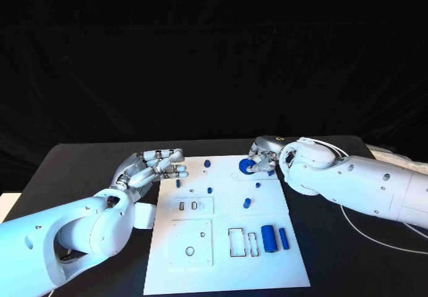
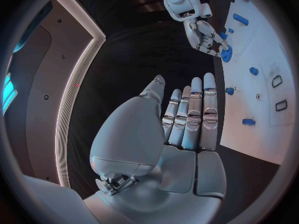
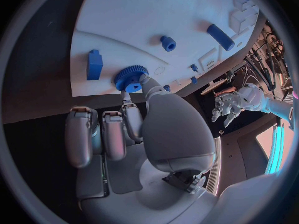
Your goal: Assemble the parts on the task board
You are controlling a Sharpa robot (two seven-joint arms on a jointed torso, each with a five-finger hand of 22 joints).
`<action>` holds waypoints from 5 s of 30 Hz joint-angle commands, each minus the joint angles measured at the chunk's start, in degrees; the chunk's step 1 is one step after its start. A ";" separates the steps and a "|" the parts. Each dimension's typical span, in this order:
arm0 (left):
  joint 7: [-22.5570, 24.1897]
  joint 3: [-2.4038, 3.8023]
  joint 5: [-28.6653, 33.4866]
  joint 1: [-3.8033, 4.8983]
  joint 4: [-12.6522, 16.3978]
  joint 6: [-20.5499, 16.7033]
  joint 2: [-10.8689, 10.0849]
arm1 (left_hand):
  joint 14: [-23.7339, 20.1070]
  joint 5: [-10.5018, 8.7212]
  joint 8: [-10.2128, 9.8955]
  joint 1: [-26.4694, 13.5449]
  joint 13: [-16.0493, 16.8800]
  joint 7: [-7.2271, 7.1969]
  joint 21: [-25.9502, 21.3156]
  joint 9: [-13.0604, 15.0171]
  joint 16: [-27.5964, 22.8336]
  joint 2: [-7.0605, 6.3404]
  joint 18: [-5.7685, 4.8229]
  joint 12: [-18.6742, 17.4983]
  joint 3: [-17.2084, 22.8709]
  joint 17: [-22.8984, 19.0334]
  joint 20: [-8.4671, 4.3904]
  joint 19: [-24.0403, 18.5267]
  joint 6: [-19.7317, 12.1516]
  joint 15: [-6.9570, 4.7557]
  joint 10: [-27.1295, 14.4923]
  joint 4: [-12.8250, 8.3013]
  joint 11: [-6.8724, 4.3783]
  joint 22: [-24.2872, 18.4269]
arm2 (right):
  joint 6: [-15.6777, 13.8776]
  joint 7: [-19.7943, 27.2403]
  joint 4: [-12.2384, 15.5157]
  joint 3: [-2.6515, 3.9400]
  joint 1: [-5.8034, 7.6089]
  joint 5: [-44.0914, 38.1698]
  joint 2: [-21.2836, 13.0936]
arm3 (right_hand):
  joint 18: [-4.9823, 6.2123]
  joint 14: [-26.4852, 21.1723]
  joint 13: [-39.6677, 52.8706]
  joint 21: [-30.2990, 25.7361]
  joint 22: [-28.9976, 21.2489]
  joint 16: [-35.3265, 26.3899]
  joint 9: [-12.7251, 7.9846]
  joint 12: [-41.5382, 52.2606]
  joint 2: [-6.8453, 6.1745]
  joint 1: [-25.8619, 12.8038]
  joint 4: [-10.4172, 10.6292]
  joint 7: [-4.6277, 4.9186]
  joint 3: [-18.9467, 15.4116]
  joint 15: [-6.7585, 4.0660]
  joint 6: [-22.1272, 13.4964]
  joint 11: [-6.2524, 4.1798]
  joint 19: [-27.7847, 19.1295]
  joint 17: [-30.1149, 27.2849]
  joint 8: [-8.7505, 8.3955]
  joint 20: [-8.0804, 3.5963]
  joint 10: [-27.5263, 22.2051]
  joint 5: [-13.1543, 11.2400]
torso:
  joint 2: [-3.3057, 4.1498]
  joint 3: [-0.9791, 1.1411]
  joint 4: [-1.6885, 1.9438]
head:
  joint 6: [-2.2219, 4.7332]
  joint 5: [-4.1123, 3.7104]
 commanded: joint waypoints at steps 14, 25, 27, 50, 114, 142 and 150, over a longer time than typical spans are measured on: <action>0.13 0.04 0.09 0.06 -0.16 1.02 0.40 | 0.18 -0.22 -0.24 -0.03 -0.04 0.01 -0.35 -0.04 -0.34 0.55 0.69 -0.35 0.05 0.12 0.05 0.27 -0.03 0.20 0.18 -0.34 0.09 -0.09 | -7.13 -5.48 5.69 -0.36 -0.55 -10.29 0.94 | -1.16 4.78 3.38 1.16 1.68 0.70 0.30 1.34 1.82 -0.60 0.54 -0.86 3.12 -0.78 2.59 -0.68 0.91 8.25 1.37 -0.85 1.57 -0.89 | 0.00 0.03 0.16 | 0.14 0.22; 0.09 0.04 0.09 0.06 -0.16 1.05 0.43 | 0.22 -0.21 -0.30 0.09 -0.05 0.05 -0.40 -0.04 -0.45 0.65 0.69 -0.44 0.15 0.17 0.04 0.32 -0.01 0.19 0.19 -0.53 0.10 -0.14 | -8.71 -5.19 5.56 -0.87 -0.90 -10.20 5.63 | -1.20 4.82 3.61 1.26 1.87 0.80 0.29 1.42 1.87 -0.34 0.24 -0.96 4.00 -0.89 2.65 -0.79 0.98 8.46 1.38 -0.97 1.72 -0.33 | 0.04 -0.04 0.17 | 0.07 0.80; 0.09 0.04 0.09 0.06 -0.16 1.07 0.45 | 0.22 -0.21 -0.30 0.09 -0.05 0.05 -0.40 -0.04 -0.45 0.65 0.69 -0.44 0.15 0.17 0.04 0.32 -0.01 0.19 0.19 -0.53 0.10 -0.14 | -8.63 -5.15 4.99 -1.06 -1.32 -10.16 6.69 | -1.20 4.82 3.53 1.27 1.88 0.80 0.27 1.30 1.86 -0.33 0.20 -0.93 4.10 -0.90 2.59 -0.79 0.98 8.45 1.34 -0.98 1.67 -0.33 | 0.04 -0.08 0.20 | 0.01 0.97; 0.02 0.05 0.09 0.07 -0.29 1.30 0.47 | 0.28 -0.20 -0.40 0.27 -0.05 0.11 -0.48 -0.05 -0.62 0.82 0.69 -0.58 0.31 0.24 0.02 0.39 0.01 0.19 0.21 -0.81 0.13 -0.22 | -9.14 -5.05 1.79 -1.53 -3.54 -9.96 12.31 | -1.20 4.83 3.34 1.25 1.83 0.83 0.14 0.89 1.61 -0.49 0.08 -0.75 4.53 -0.84 2.12 -0.65 0.95 8.53 1.05 -0.99 1.48 -0.33 | 0.03 0.06 0.07 | -0.41 1.85; 0.20 0.05 0.09 0.08 -1.38 1.38 0.41 | 0.30 -0.21 -0.47 0.37 -0.06 0.09 -0.54 -0.05 -0.74 0.88 0.69 -0.68 0.39 0.28 0.01 0.42 0.02 0.19 0.21 -1.01 0.13 -0.28 | -10.18 -4.55 -1.52 -0.83 -3.63 -10.05 16.60 | -1.19 4.86 3.51 1.23 1.80 0.93 0.02 0.81 0.89 -0.78 -0.23 -0.56 5.09 -0.71 1.82 -0.50 0.92 8.75 0.80 -0.90 1.52 -0.51 | 0.08 -0.02 0.17 | -0.57 2.32; -0.09 0.05 0.09 0.08 -1.31 1.43 0.38 | 0.30 -0.24 -0.59 0.35 -0.08 0.14 -0.64 -0.06 -0.93 0.88 0.67 -0.84 0.42 0.33 0.02 0.44 0.02 0.22 0.19 -1.19 0.17 -0.36 | -4.39 -4.56 -3.23 -0.85 -3.45 -4.76 16.85 | -1.18 5.02 2.55 1.17 1.78 1.40 -0.63 -1.43 -0.98 -6.31 2.62 0.90 3.23 0.60 -2.85 0.96 0.77 9.85 -2.38 0.35 0.49 -3.37 | 0.07 0.06 0.12 | -0.82 2.49; -0.12 0.05 0.09 0.08 -1.38 1.42 0.36 | 0.30 -0.23 -0.65 0.34 -0.10 0.20 -0.68 -0.07 -1.00 0.89 0.67 -0.92 0.43 0.35 0.02 0.45 -0.03 0.23 0.13 -1.25 0.21 -0.39 | -10.17 -3.54 -1.76 -0.84 -3.38 -3.83 15.11 | -1.19 5.06 2.71 1.23 1.90 1.48 -0.64 -1.33 -1.35 -6.82 2.92 0.95 2.76 0.64 -3.04 1.00 0.80 10.05 -2.50 0.40 0.53 -3.26 | 0.04 0.08 0.02 | -0.68 2.43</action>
